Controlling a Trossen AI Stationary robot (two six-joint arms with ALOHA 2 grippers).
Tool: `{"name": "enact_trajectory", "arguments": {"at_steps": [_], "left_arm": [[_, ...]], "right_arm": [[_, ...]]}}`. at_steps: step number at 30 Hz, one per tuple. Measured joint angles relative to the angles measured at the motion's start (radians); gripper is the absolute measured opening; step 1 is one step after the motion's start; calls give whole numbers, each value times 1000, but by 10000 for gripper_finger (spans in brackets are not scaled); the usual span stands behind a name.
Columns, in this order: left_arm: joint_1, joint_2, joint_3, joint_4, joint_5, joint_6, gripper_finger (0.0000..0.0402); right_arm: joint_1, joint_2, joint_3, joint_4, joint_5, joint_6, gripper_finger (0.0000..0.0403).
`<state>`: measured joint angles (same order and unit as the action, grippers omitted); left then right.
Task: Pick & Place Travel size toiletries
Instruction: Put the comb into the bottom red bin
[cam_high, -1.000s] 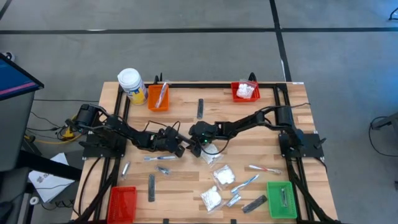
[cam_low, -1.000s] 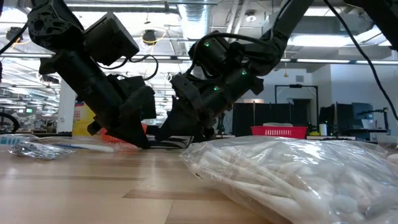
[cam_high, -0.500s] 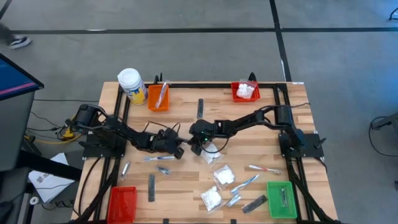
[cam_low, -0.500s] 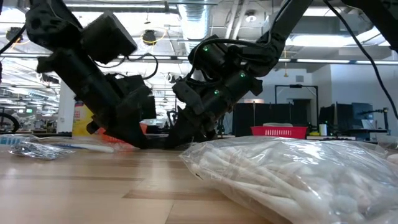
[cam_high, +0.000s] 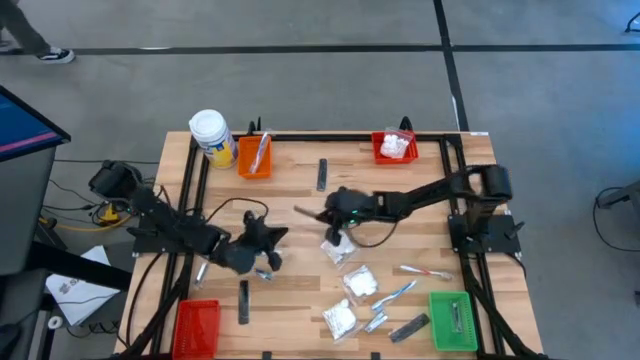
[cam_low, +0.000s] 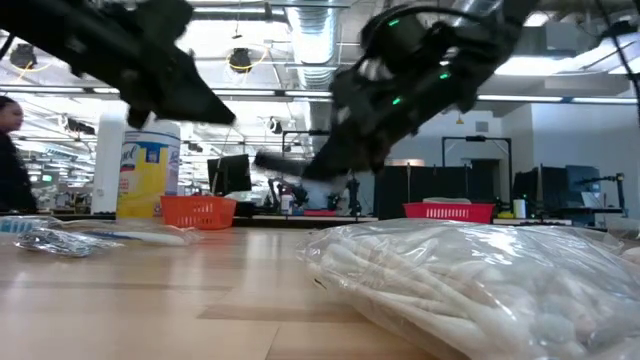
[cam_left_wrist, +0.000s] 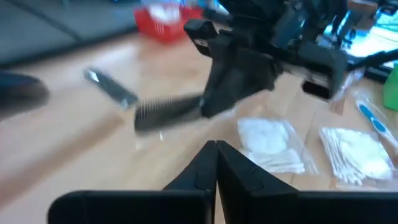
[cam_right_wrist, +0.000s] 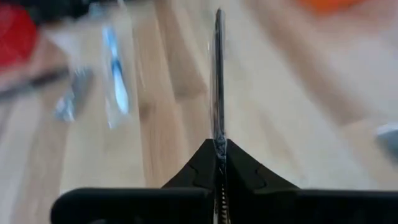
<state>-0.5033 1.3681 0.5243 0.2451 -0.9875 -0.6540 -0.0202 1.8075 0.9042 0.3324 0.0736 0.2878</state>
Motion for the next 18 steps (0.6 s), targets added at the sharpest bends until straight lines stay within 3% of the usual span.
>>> {"name": "enact_trajectory", "arguments": {"at_steps": [5, 11, 15, 18], "left_arm": [[-71, -7, 0, 21, -162, 44, 3], [-62, -7, 0, 35, -165, 45, 7], [-62, -7, 1, 76, -165, 49, 8], [-57, -7, 0, 200, -146, 117, 8]], "right_arm": [[-14, -186, -177, 248, 3, 0, 6], [-5, -326, -306, 458, -17, -13, 5], [8, -370, -315, 469, -77, -26, 3], [33, -391, -315, 492, -108, -26, 4]]}}
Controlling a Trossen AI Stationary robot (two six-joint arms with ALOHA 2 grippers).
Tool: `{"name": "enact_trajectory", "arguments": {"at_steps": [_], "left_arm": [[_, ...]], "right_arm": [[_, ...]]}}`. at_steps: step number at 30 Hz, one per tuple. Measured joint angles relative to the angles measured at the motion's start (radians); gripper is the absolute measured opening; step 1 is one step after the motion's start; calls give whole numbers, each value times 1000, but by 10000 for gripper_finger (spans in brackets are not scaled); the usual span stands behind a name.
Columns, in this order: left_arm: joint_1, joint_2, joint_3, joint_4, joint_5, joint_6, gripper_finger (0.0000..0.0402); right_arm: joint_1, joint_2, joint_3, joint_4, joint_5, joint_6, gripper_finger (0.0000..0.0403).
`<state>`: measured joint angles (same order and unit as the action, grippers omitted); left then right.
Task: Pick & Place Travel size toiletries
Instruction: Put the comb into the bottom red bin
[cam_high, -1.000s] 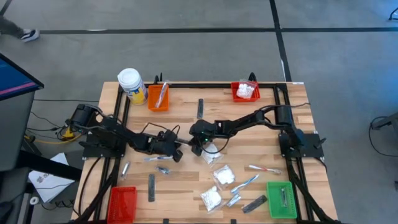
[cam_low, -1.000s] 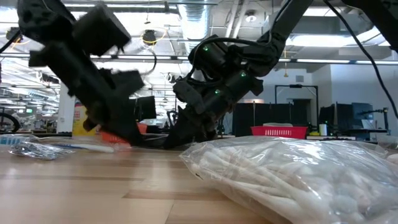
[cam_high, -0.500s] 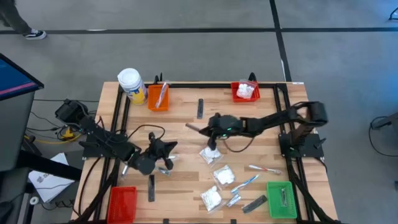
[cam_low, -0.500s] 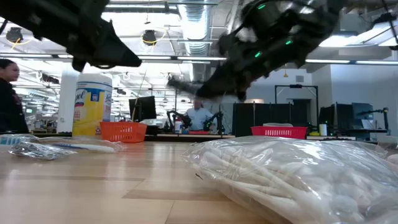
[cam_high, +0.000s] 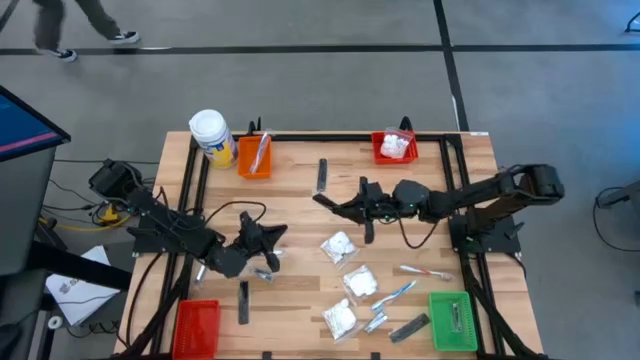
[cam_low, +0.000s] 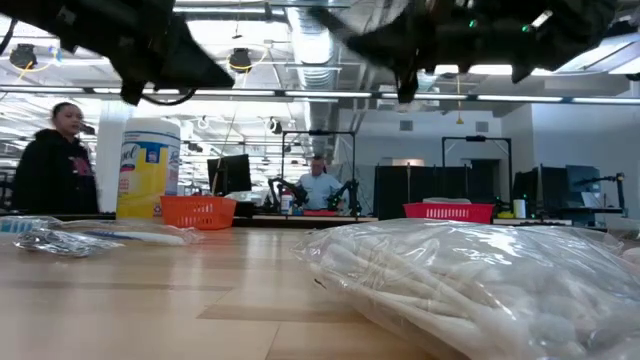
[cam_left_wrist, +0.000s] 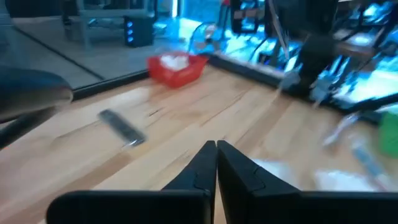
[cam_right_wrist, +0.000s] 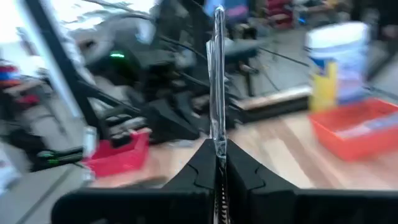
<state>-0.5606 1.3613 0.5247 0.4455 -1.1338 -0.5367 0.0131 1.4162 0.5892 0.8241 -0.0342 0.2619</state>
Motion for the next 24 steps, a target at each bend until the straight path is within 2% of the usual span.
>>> {"name": "enact_trajectory", "arguments": {"at_steps": [2, 7, 9, 11, 15, 20, 24], "left_arm": [[10, 0, 0, 142, 79, 101, 8], [31, 0, 0, 518, 462, 376, 8], [32, 0, 0, 612, 534, 432, 8], [33, 0, 1, 690, 551, 471, 8], [91, 0, 61, 760, 575, 551, 8], [190, 20, 200, 766, 752, 559, 8], [190, 64, 235, 681, 844, 542, 8]], "right_arm": [[19, -16, 0, 43, -39, 1, 4], [73, -82, 0, 116, -132, 33, 2], [106, -114, 1, 115, -144, 25, 3], [141, -143, 1, 123, -148, -2, 3], [180, -187, 23, 174, -145, -30, 2], [196, -207, 83, 172, -117, -18, 4], [223, -186, 109, 68, -117, -72, 3]]}}
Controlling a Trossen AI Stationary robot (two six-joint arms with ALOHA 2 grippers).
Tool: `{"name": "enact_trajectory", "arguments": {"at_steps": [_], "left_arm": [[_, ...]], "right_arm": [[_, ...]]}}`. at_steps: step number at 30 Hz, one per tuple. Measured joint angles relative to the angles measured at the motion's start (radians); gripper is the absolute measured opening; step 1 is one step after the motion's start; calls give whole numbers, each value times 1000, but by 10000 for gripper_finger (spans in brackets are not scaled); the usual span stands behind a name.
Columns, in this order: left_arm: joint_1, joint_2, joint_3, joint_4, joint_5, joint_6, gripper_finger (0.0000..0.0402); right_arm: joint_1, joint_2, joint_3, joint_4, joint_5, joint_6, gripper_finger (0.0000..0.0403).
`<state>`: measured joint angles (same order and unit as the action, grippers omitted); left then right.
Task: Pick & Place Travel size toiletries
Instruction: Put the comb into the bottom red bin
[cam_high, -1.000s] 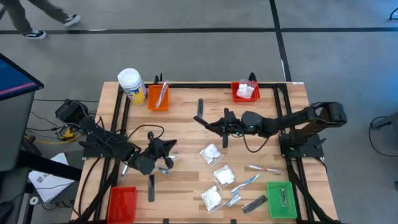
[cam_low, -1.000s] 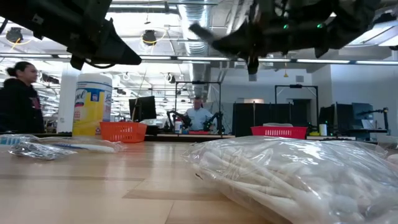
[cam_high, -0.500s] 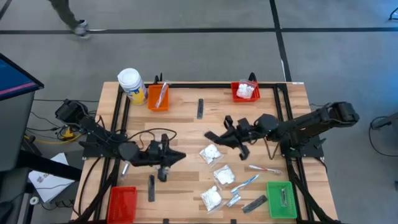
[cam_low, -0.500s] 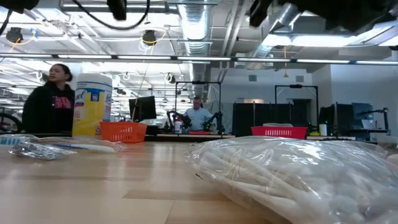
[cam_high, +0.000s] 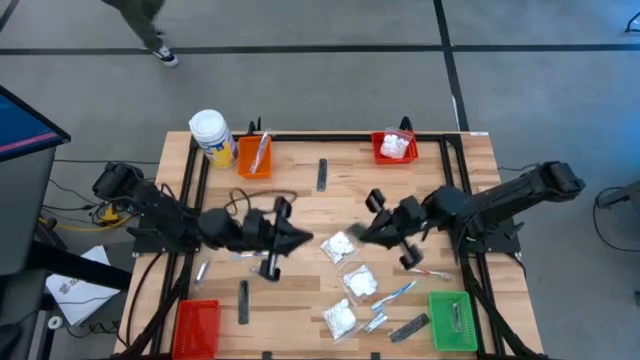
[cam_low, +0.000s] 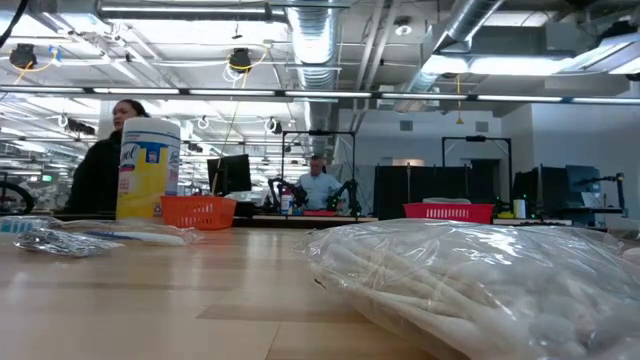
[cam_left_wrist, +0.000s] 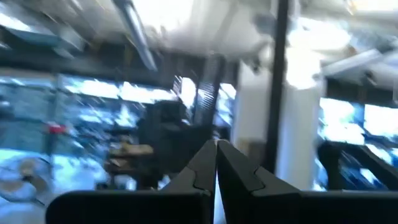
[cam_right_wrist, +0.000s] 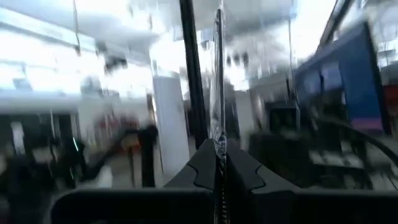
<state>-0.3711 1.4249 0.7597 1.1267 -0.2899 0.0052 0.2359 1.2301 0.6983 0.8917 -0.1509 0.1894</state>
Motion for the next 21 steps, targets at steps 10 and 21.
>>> {"name": "enact_trajectory", "arguments": {"at_steps": [10, 21], "left_arm": [[5, 29, 8, -47, -21, 49, 44], [6, 39, 8, -62, -104, 68, 117]], "right_arm": [[-7, 90, 59, -68, 121, -59, 5], [-14, 191, 101, -91, 177, -43, 7]]}}
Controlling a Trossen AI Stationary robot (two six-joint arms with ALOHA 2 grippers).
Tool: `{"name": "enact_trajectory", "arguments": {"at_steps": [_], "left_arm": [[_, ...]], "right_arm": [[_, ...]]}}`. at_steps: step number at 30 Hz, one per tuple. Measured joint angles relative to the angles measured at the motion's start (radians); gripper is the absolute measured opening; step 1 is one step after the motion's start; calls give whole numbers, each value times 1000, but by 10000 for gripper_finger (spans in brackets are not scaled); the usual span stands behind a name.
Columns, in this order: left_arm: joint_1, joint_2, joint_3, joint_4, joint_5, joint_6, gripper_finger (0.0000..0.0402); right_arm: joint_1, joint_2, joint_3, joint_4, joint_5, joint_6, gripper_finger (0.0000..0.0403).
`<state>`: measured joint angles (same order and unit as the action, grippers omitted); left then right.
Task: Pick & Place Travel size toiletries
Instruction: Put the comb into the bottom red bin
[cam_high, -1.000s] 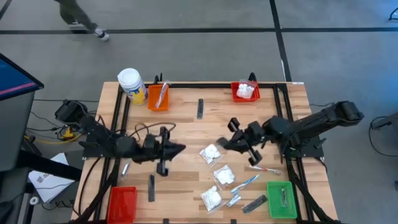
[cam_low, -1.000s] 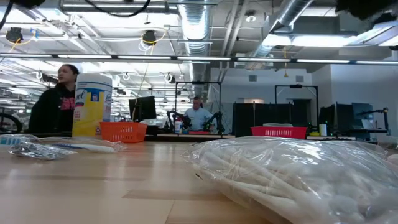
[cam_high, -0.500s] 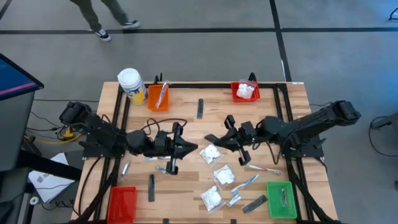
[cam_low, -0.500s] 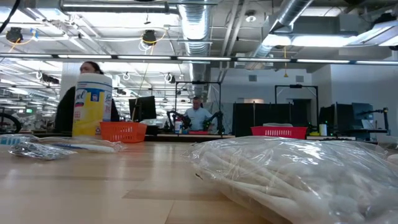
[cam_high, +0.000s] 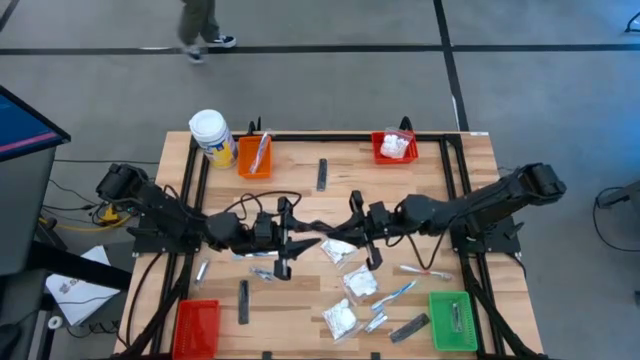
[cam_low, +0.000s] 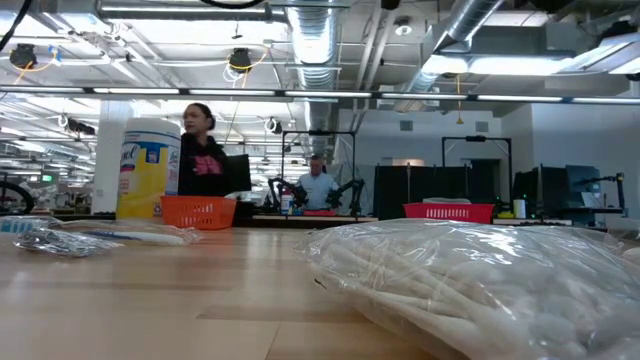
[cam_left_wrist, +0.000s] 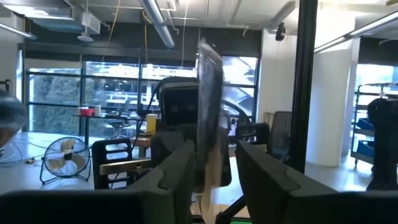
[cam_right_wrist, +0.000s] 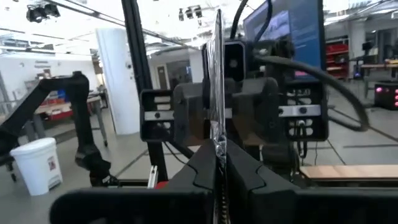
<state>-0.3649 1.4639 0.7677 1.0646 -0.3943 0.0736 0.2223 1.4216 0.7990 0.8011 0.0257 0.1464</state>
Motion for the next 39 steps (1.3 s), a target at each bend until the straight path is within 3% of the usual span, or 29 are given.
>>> {"name": "enact_trajectory", "arguments": {"at_steps": [12, 29, 35, 39], "left_arm": [[19, 10, 0, -3, -2, -4, 118], [34, 16, -1, -1, -6, -9, 52], [34, 16, -1, -6, -9, -11, 10], [34, 16, -1, -12, -10, -11, 10]], "right_arm": [[-15, 0, 0, -16, 29, -16, 7], [-16, 0, 0, -42, 55, -26, 8], [-19, 0, 0, -47, 54, -27, 9], [-28, 0, 0, -65, 47, -28, 13]]}}
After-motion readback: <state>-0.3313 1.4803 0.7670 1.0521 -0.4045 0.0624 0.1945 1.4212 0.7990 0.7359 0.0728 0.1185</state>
